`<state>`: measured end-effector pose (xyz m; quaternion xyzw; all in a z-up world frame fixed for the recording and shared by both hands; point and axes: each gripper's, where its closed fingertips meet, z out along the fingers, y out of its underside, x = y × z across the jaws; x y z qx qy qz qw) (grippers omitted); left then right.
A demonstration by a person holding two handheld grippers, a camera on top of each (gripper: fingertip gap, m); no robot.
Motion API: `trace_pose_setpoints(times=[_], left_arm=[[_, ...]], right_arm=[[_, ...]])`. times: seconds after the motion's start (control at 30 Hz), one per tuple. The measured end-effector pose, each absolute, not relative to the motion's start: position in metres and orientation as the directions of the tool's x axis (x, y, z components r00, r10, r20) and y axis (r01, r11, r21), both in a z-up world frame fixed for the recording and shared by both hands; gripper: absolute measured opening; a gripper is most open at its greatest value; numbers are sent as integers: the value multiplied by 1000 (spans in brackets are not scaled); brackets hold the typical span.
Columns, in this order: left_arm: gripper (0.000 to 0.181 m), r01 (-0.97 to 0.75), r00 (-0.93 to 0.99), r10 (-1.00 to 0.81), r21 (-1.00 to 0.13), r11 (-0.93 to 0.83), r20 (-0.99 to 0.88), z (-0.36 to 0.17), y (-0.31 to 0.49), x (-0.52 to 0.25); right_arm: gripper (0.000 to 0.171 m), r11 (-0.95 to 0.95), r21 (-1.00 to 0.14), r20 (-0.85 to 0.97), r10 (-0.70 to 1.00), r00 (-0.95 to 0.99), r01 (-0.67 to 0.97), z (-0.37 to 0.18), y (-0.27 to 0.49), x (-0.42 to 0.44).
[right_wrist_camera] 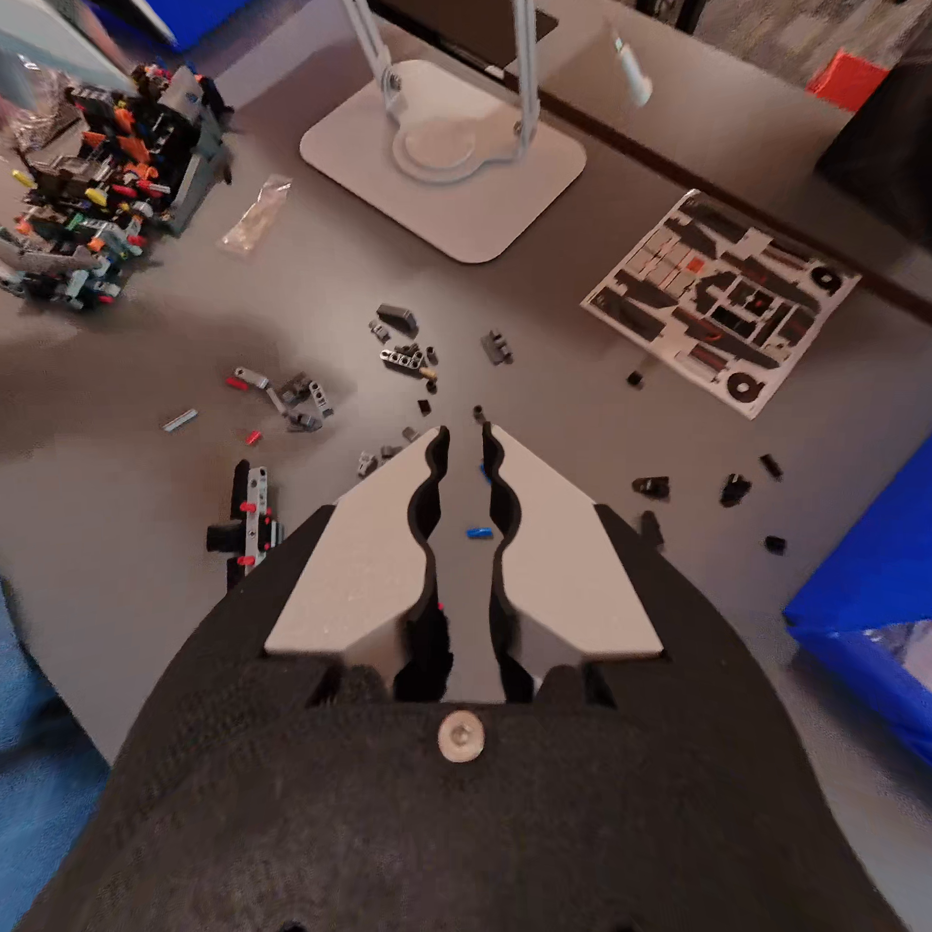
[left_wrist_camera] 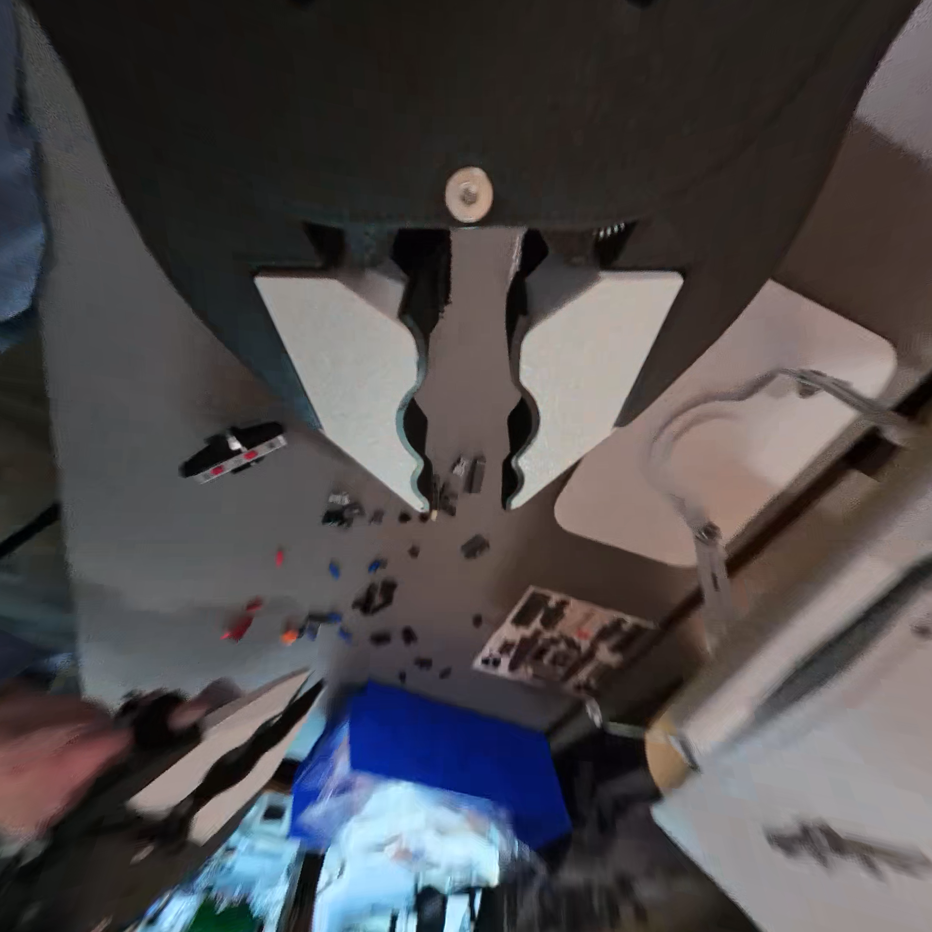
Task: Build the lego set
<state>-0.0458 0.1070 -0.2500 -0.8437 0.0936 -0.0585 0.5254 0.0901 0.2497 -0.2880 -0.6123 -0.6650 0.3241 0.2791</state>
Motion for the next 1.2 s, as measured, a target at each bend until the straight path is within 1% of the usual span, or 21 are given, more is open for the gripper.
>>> trace_pose_setpoints(times=[0.03, 0.1, 0.13, 0.23, 0.33, 0.47, 0.53, 0.63, 0.77, 0.87, 1.03, 1.1, 1.2], left_arm=[[26, -85, 978, -207, -870, -485, 20, -271, 118, -43], [31, -56, 973, -213, -815, -577, 84, -305, 135, -32], [31, -43, 974, -204, -802, -595, 99, -315, 143, -30], [31, 19, 976, -160, -794, -608, 146, -326, 161, -25], [29, 38, 980, -135, -800, -598, 147, -328, 168, -20], [29, 73, 977, -116, -799, -597, 177, -329, 164, -8], [27, 84, 980, -98, -805, -588, 173, -328, 160, -4], [27, 98, 981, -84, -817, -568, 176, -323, 152, 3], [27, 111, 984, -59, -837, -536, 167, -313, 139, 6], [26, 138, 983, -37, -853, -504, 181, -304, 129, 5], [25, 157, 984, 1, -867, -473, 178, -296, 114, -3], [25, 170, 983, 17, -870, -464, 183, -296, 110, -7], [25, 197, 978, 30, -875, -443, 205, -294, 106, -12]], right_arm=[[14, 32, -771, -43, 994, -102, 636, -292, 247, 93], [15, 30, -766, -52, 993, -109, 643, -298, 246, 100], [15, 31, -770, -49, 993, -107, 637, -299, 247, 102], [18, 27, -785, -55, 992, -114, 618, -300, 247, 102], [20, 71, -784, -25, 989, -146, 617, -305, 245, 85], [26, 168, -729, 38, 978, -206, 664, -336, 250, 40], [28, 209, -681, 51, 970, -240, 702, -360, 255, 18], [27, 252, -642, 71, 960, -271, 724, -383, 260, -9], [24, 275, -589, 39, 949, -313, 760, -401, 258, -21], [13, 277, -585, 20, 944, -328, 762, -402, 255, -24], [12, 269, -586, -7, 941, -337, 764, -401, 253, -25], [12, 248, -612, -35, 940, -339, 751, -397, 247, -25], [12, 229, -691, -51, 931, -362, 686, -375, 229, -27]])
